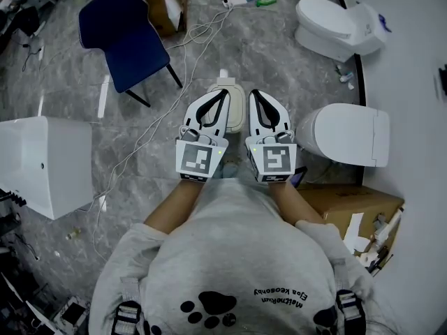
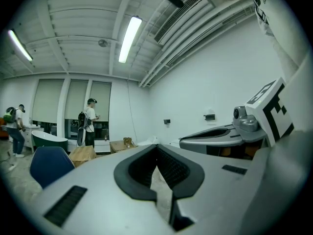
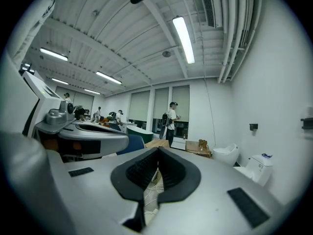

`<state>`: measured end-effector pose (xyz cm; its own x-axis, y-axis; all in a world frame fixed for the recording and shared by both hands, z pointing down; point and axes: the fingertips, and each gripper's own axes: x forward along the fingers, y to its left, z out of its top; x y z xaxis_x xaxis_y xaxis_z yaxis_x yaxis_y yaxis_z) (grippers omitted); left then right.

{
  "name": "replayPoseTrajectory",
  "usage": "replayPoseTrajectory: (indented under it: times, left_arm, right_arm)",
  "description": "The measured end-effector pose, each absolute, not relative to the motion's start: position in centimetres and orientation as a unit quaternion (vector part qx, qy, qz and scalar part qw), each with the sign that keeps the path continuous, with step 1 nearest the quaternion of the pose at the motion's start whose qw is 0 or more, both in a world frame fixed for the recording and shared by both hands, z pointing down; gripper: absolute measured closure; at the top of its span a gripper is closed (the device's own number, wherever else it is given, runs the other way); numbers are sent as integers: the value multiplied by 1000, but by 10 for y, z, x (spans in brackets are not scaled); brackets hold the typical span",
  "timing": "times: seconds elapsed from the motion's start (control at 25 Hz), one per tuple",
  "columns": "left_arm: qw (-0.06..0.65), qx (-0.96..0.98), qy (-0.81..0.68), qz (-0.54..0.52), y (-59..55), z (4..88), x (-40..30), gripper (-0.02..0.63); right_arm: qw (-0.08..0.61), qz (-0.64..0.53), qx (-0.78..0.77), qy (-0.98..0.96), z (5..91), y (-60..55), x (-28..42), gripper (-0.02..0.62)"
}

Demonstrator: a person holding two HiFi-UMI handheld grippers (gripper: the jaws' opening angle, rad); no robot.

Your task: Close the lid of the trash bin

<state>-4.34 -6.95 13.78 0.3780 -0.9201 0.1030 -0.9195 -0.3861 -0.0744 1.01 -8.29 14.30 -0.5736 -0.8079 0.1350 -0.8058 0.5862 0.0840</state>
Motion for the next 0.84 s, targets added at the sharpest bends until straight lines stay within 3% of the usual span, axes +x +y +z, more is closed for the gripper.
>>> replayPoseTrajectory:
  times: [0.84]
  left_arm:
    - [1, -838, 542, -58, -56, 128, -25, 586]
  right_arm:
    - [66, -4, 455, -888, 130, -66, 14, 563]
